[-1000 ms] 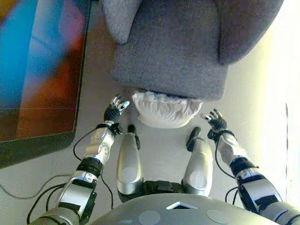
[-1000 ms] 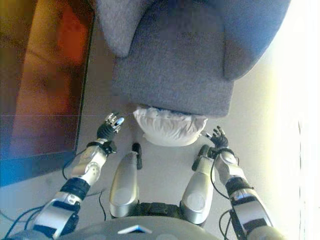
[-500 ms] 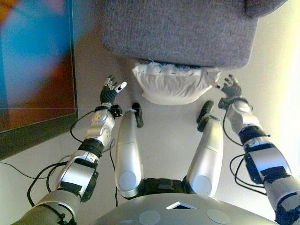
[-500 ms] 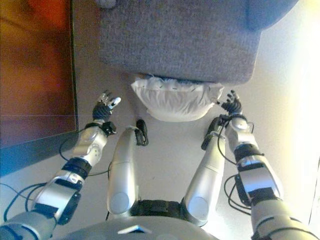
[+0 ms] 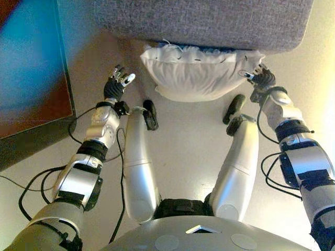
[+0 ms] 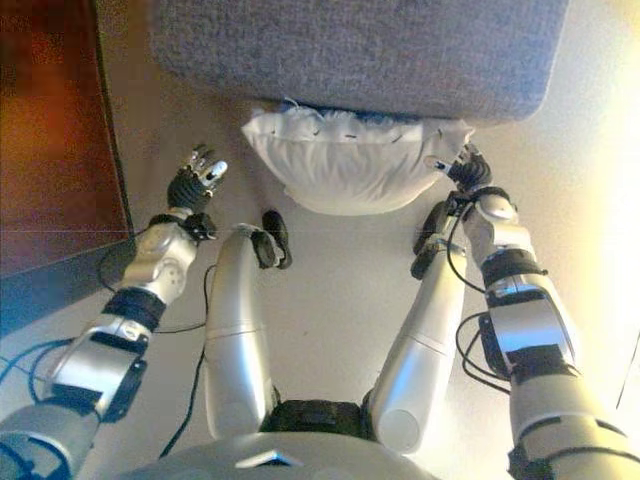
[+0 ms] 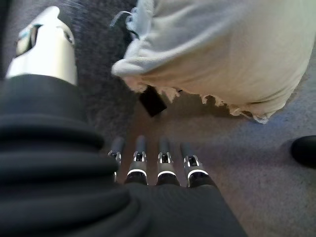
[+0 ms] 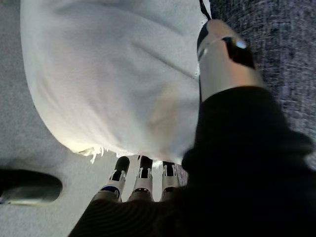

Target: Pick up the cushion and take it to the sofa

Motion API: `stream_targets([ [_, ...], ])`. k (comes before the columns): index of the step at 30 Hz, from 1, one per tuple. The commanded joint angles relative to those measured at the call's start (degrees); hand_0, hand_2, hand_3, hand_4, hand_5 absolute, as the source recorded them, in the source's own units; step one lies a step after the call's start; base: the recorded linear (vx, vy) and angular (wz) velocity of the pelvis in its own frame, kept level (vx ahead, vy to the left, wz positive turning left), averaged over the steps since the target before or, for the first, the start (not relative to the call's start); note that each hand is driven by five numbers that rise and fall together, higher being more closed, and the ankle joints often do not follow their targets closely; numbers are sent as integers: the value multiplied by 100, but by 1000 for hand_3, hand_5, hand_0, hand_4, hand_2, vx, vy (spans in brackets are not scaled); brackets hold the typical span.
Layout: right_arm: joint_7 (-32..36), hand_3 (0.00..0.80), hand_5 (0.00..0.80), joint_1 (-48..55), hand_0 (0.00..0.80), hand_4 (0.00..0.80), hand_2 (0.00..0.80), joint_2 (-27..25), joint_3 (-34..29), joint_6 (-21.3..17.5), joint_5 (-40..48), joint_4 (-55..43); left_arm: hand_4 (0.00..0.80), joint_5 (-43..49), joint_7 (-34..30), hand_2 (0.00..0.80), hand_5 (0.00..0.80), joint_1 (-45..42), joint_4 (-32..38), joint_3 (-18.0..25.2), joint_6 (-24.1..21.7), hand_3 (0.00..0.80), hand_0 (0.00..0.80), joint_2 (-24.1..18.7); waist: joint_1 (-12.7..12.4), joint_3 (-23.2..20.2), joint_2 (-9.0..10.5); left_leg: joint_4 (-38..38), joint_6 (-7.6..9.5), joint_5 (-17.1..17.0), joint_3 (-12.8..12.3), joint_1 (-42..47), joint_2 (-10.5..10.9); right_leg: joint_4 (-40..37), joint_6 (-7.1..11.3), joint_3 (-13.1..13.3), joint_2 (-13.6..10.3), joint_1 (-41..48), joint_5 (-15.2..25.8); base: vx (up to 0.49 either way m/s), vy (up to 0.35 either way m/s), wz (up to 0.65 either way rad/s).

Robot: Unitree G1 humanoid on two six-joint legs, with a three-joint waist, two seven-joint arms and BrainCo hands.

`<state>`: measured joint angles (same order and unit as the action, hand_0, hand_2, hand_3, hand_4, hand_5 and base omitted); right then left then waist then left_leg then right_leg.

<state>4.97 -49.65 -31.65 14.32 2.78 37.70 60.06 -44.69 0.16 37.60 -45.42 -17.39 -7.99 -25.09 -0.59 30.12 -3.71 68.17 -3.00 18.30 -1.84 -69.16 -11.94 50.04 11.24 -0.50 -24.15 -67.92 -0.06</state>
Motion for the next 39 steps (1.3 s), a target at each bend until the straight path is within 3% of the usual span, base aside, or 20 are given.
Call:
stream_targets([
  [1,429,0,0,-122,0,0,0,-163,250,60,-114,6,0,-389,-195,0,0,126,-137,-53,47,0,0,-50,2,-33,-136,-439,-94,-62,58,74,-9,770,-136,343,62,-169,-459,-2,30,-7],
  [11,295,0,0,-431,0,0,0,129,543,132,-115,-67,0,-582,-610,0,0,641,-204,-315,441,0,0,53,50,-33,-72,-416,-157,-135,115,-261,-97,696,-114,397,127,-466,-351,-10,6,-3],
  [26,230,0,0,-1040,0,0,0,338,716,40,155,26,0,-198,-223,0,0,1534,-731,-832,843,0,0,296,132,-33,-24,-586,-233,-317,115,-592,-145,560,-60,365,180,-746,-230,-4,2,-1],
  [27,280,0,0,-1075,0,0,0,343,747,65,221,-14,63,-221,-246,63,63,1587,-752,-851,819,63,63,298,138,-33,-15,-596,-237,-340,121,-623,-150,554,-62,366,188,-770,-223,0,0,0],
  [28,367,97,97,-1115,97,97,97,349,774,92,250,-31,480,-245,-286,480,480,1661,-769,-873,801,480,480,298,143,-33,-8,-615,-244,-358,130,-647,-149,544,-62,367,195,-794,-215,-15,-34,0],
  [29,398,307,307,-1146,307,307,307,362,794,109,230,-67,756,-256,-311,756,756,1715,-752,-899,790,756,756,292,144,-33,-4,-641,-248,-376,137,-662,-150,532,-59,365,198,-813,-208,-15,-39,0],
  [31,422,800,800,-1196,800,800,800,377,871,79,182,-147,800,-318,-324,800,800,1824,-722,-971,748,800,800,290,143,-33,10,-682,-259,-408,144,-689,-143,499,-54,351,197,-834,-186,-14,-42,0],
  [39,277,800,800,-1236,800,800,800,527,1043,-51,185,-368,800,-265,-247,800,800,1947,-490,-1102,458,800,800,376,139,-33,17,-1012,-310,-548,129,-586,-118,260,-16,270,214,-740,-117,-1,-5,0],
])
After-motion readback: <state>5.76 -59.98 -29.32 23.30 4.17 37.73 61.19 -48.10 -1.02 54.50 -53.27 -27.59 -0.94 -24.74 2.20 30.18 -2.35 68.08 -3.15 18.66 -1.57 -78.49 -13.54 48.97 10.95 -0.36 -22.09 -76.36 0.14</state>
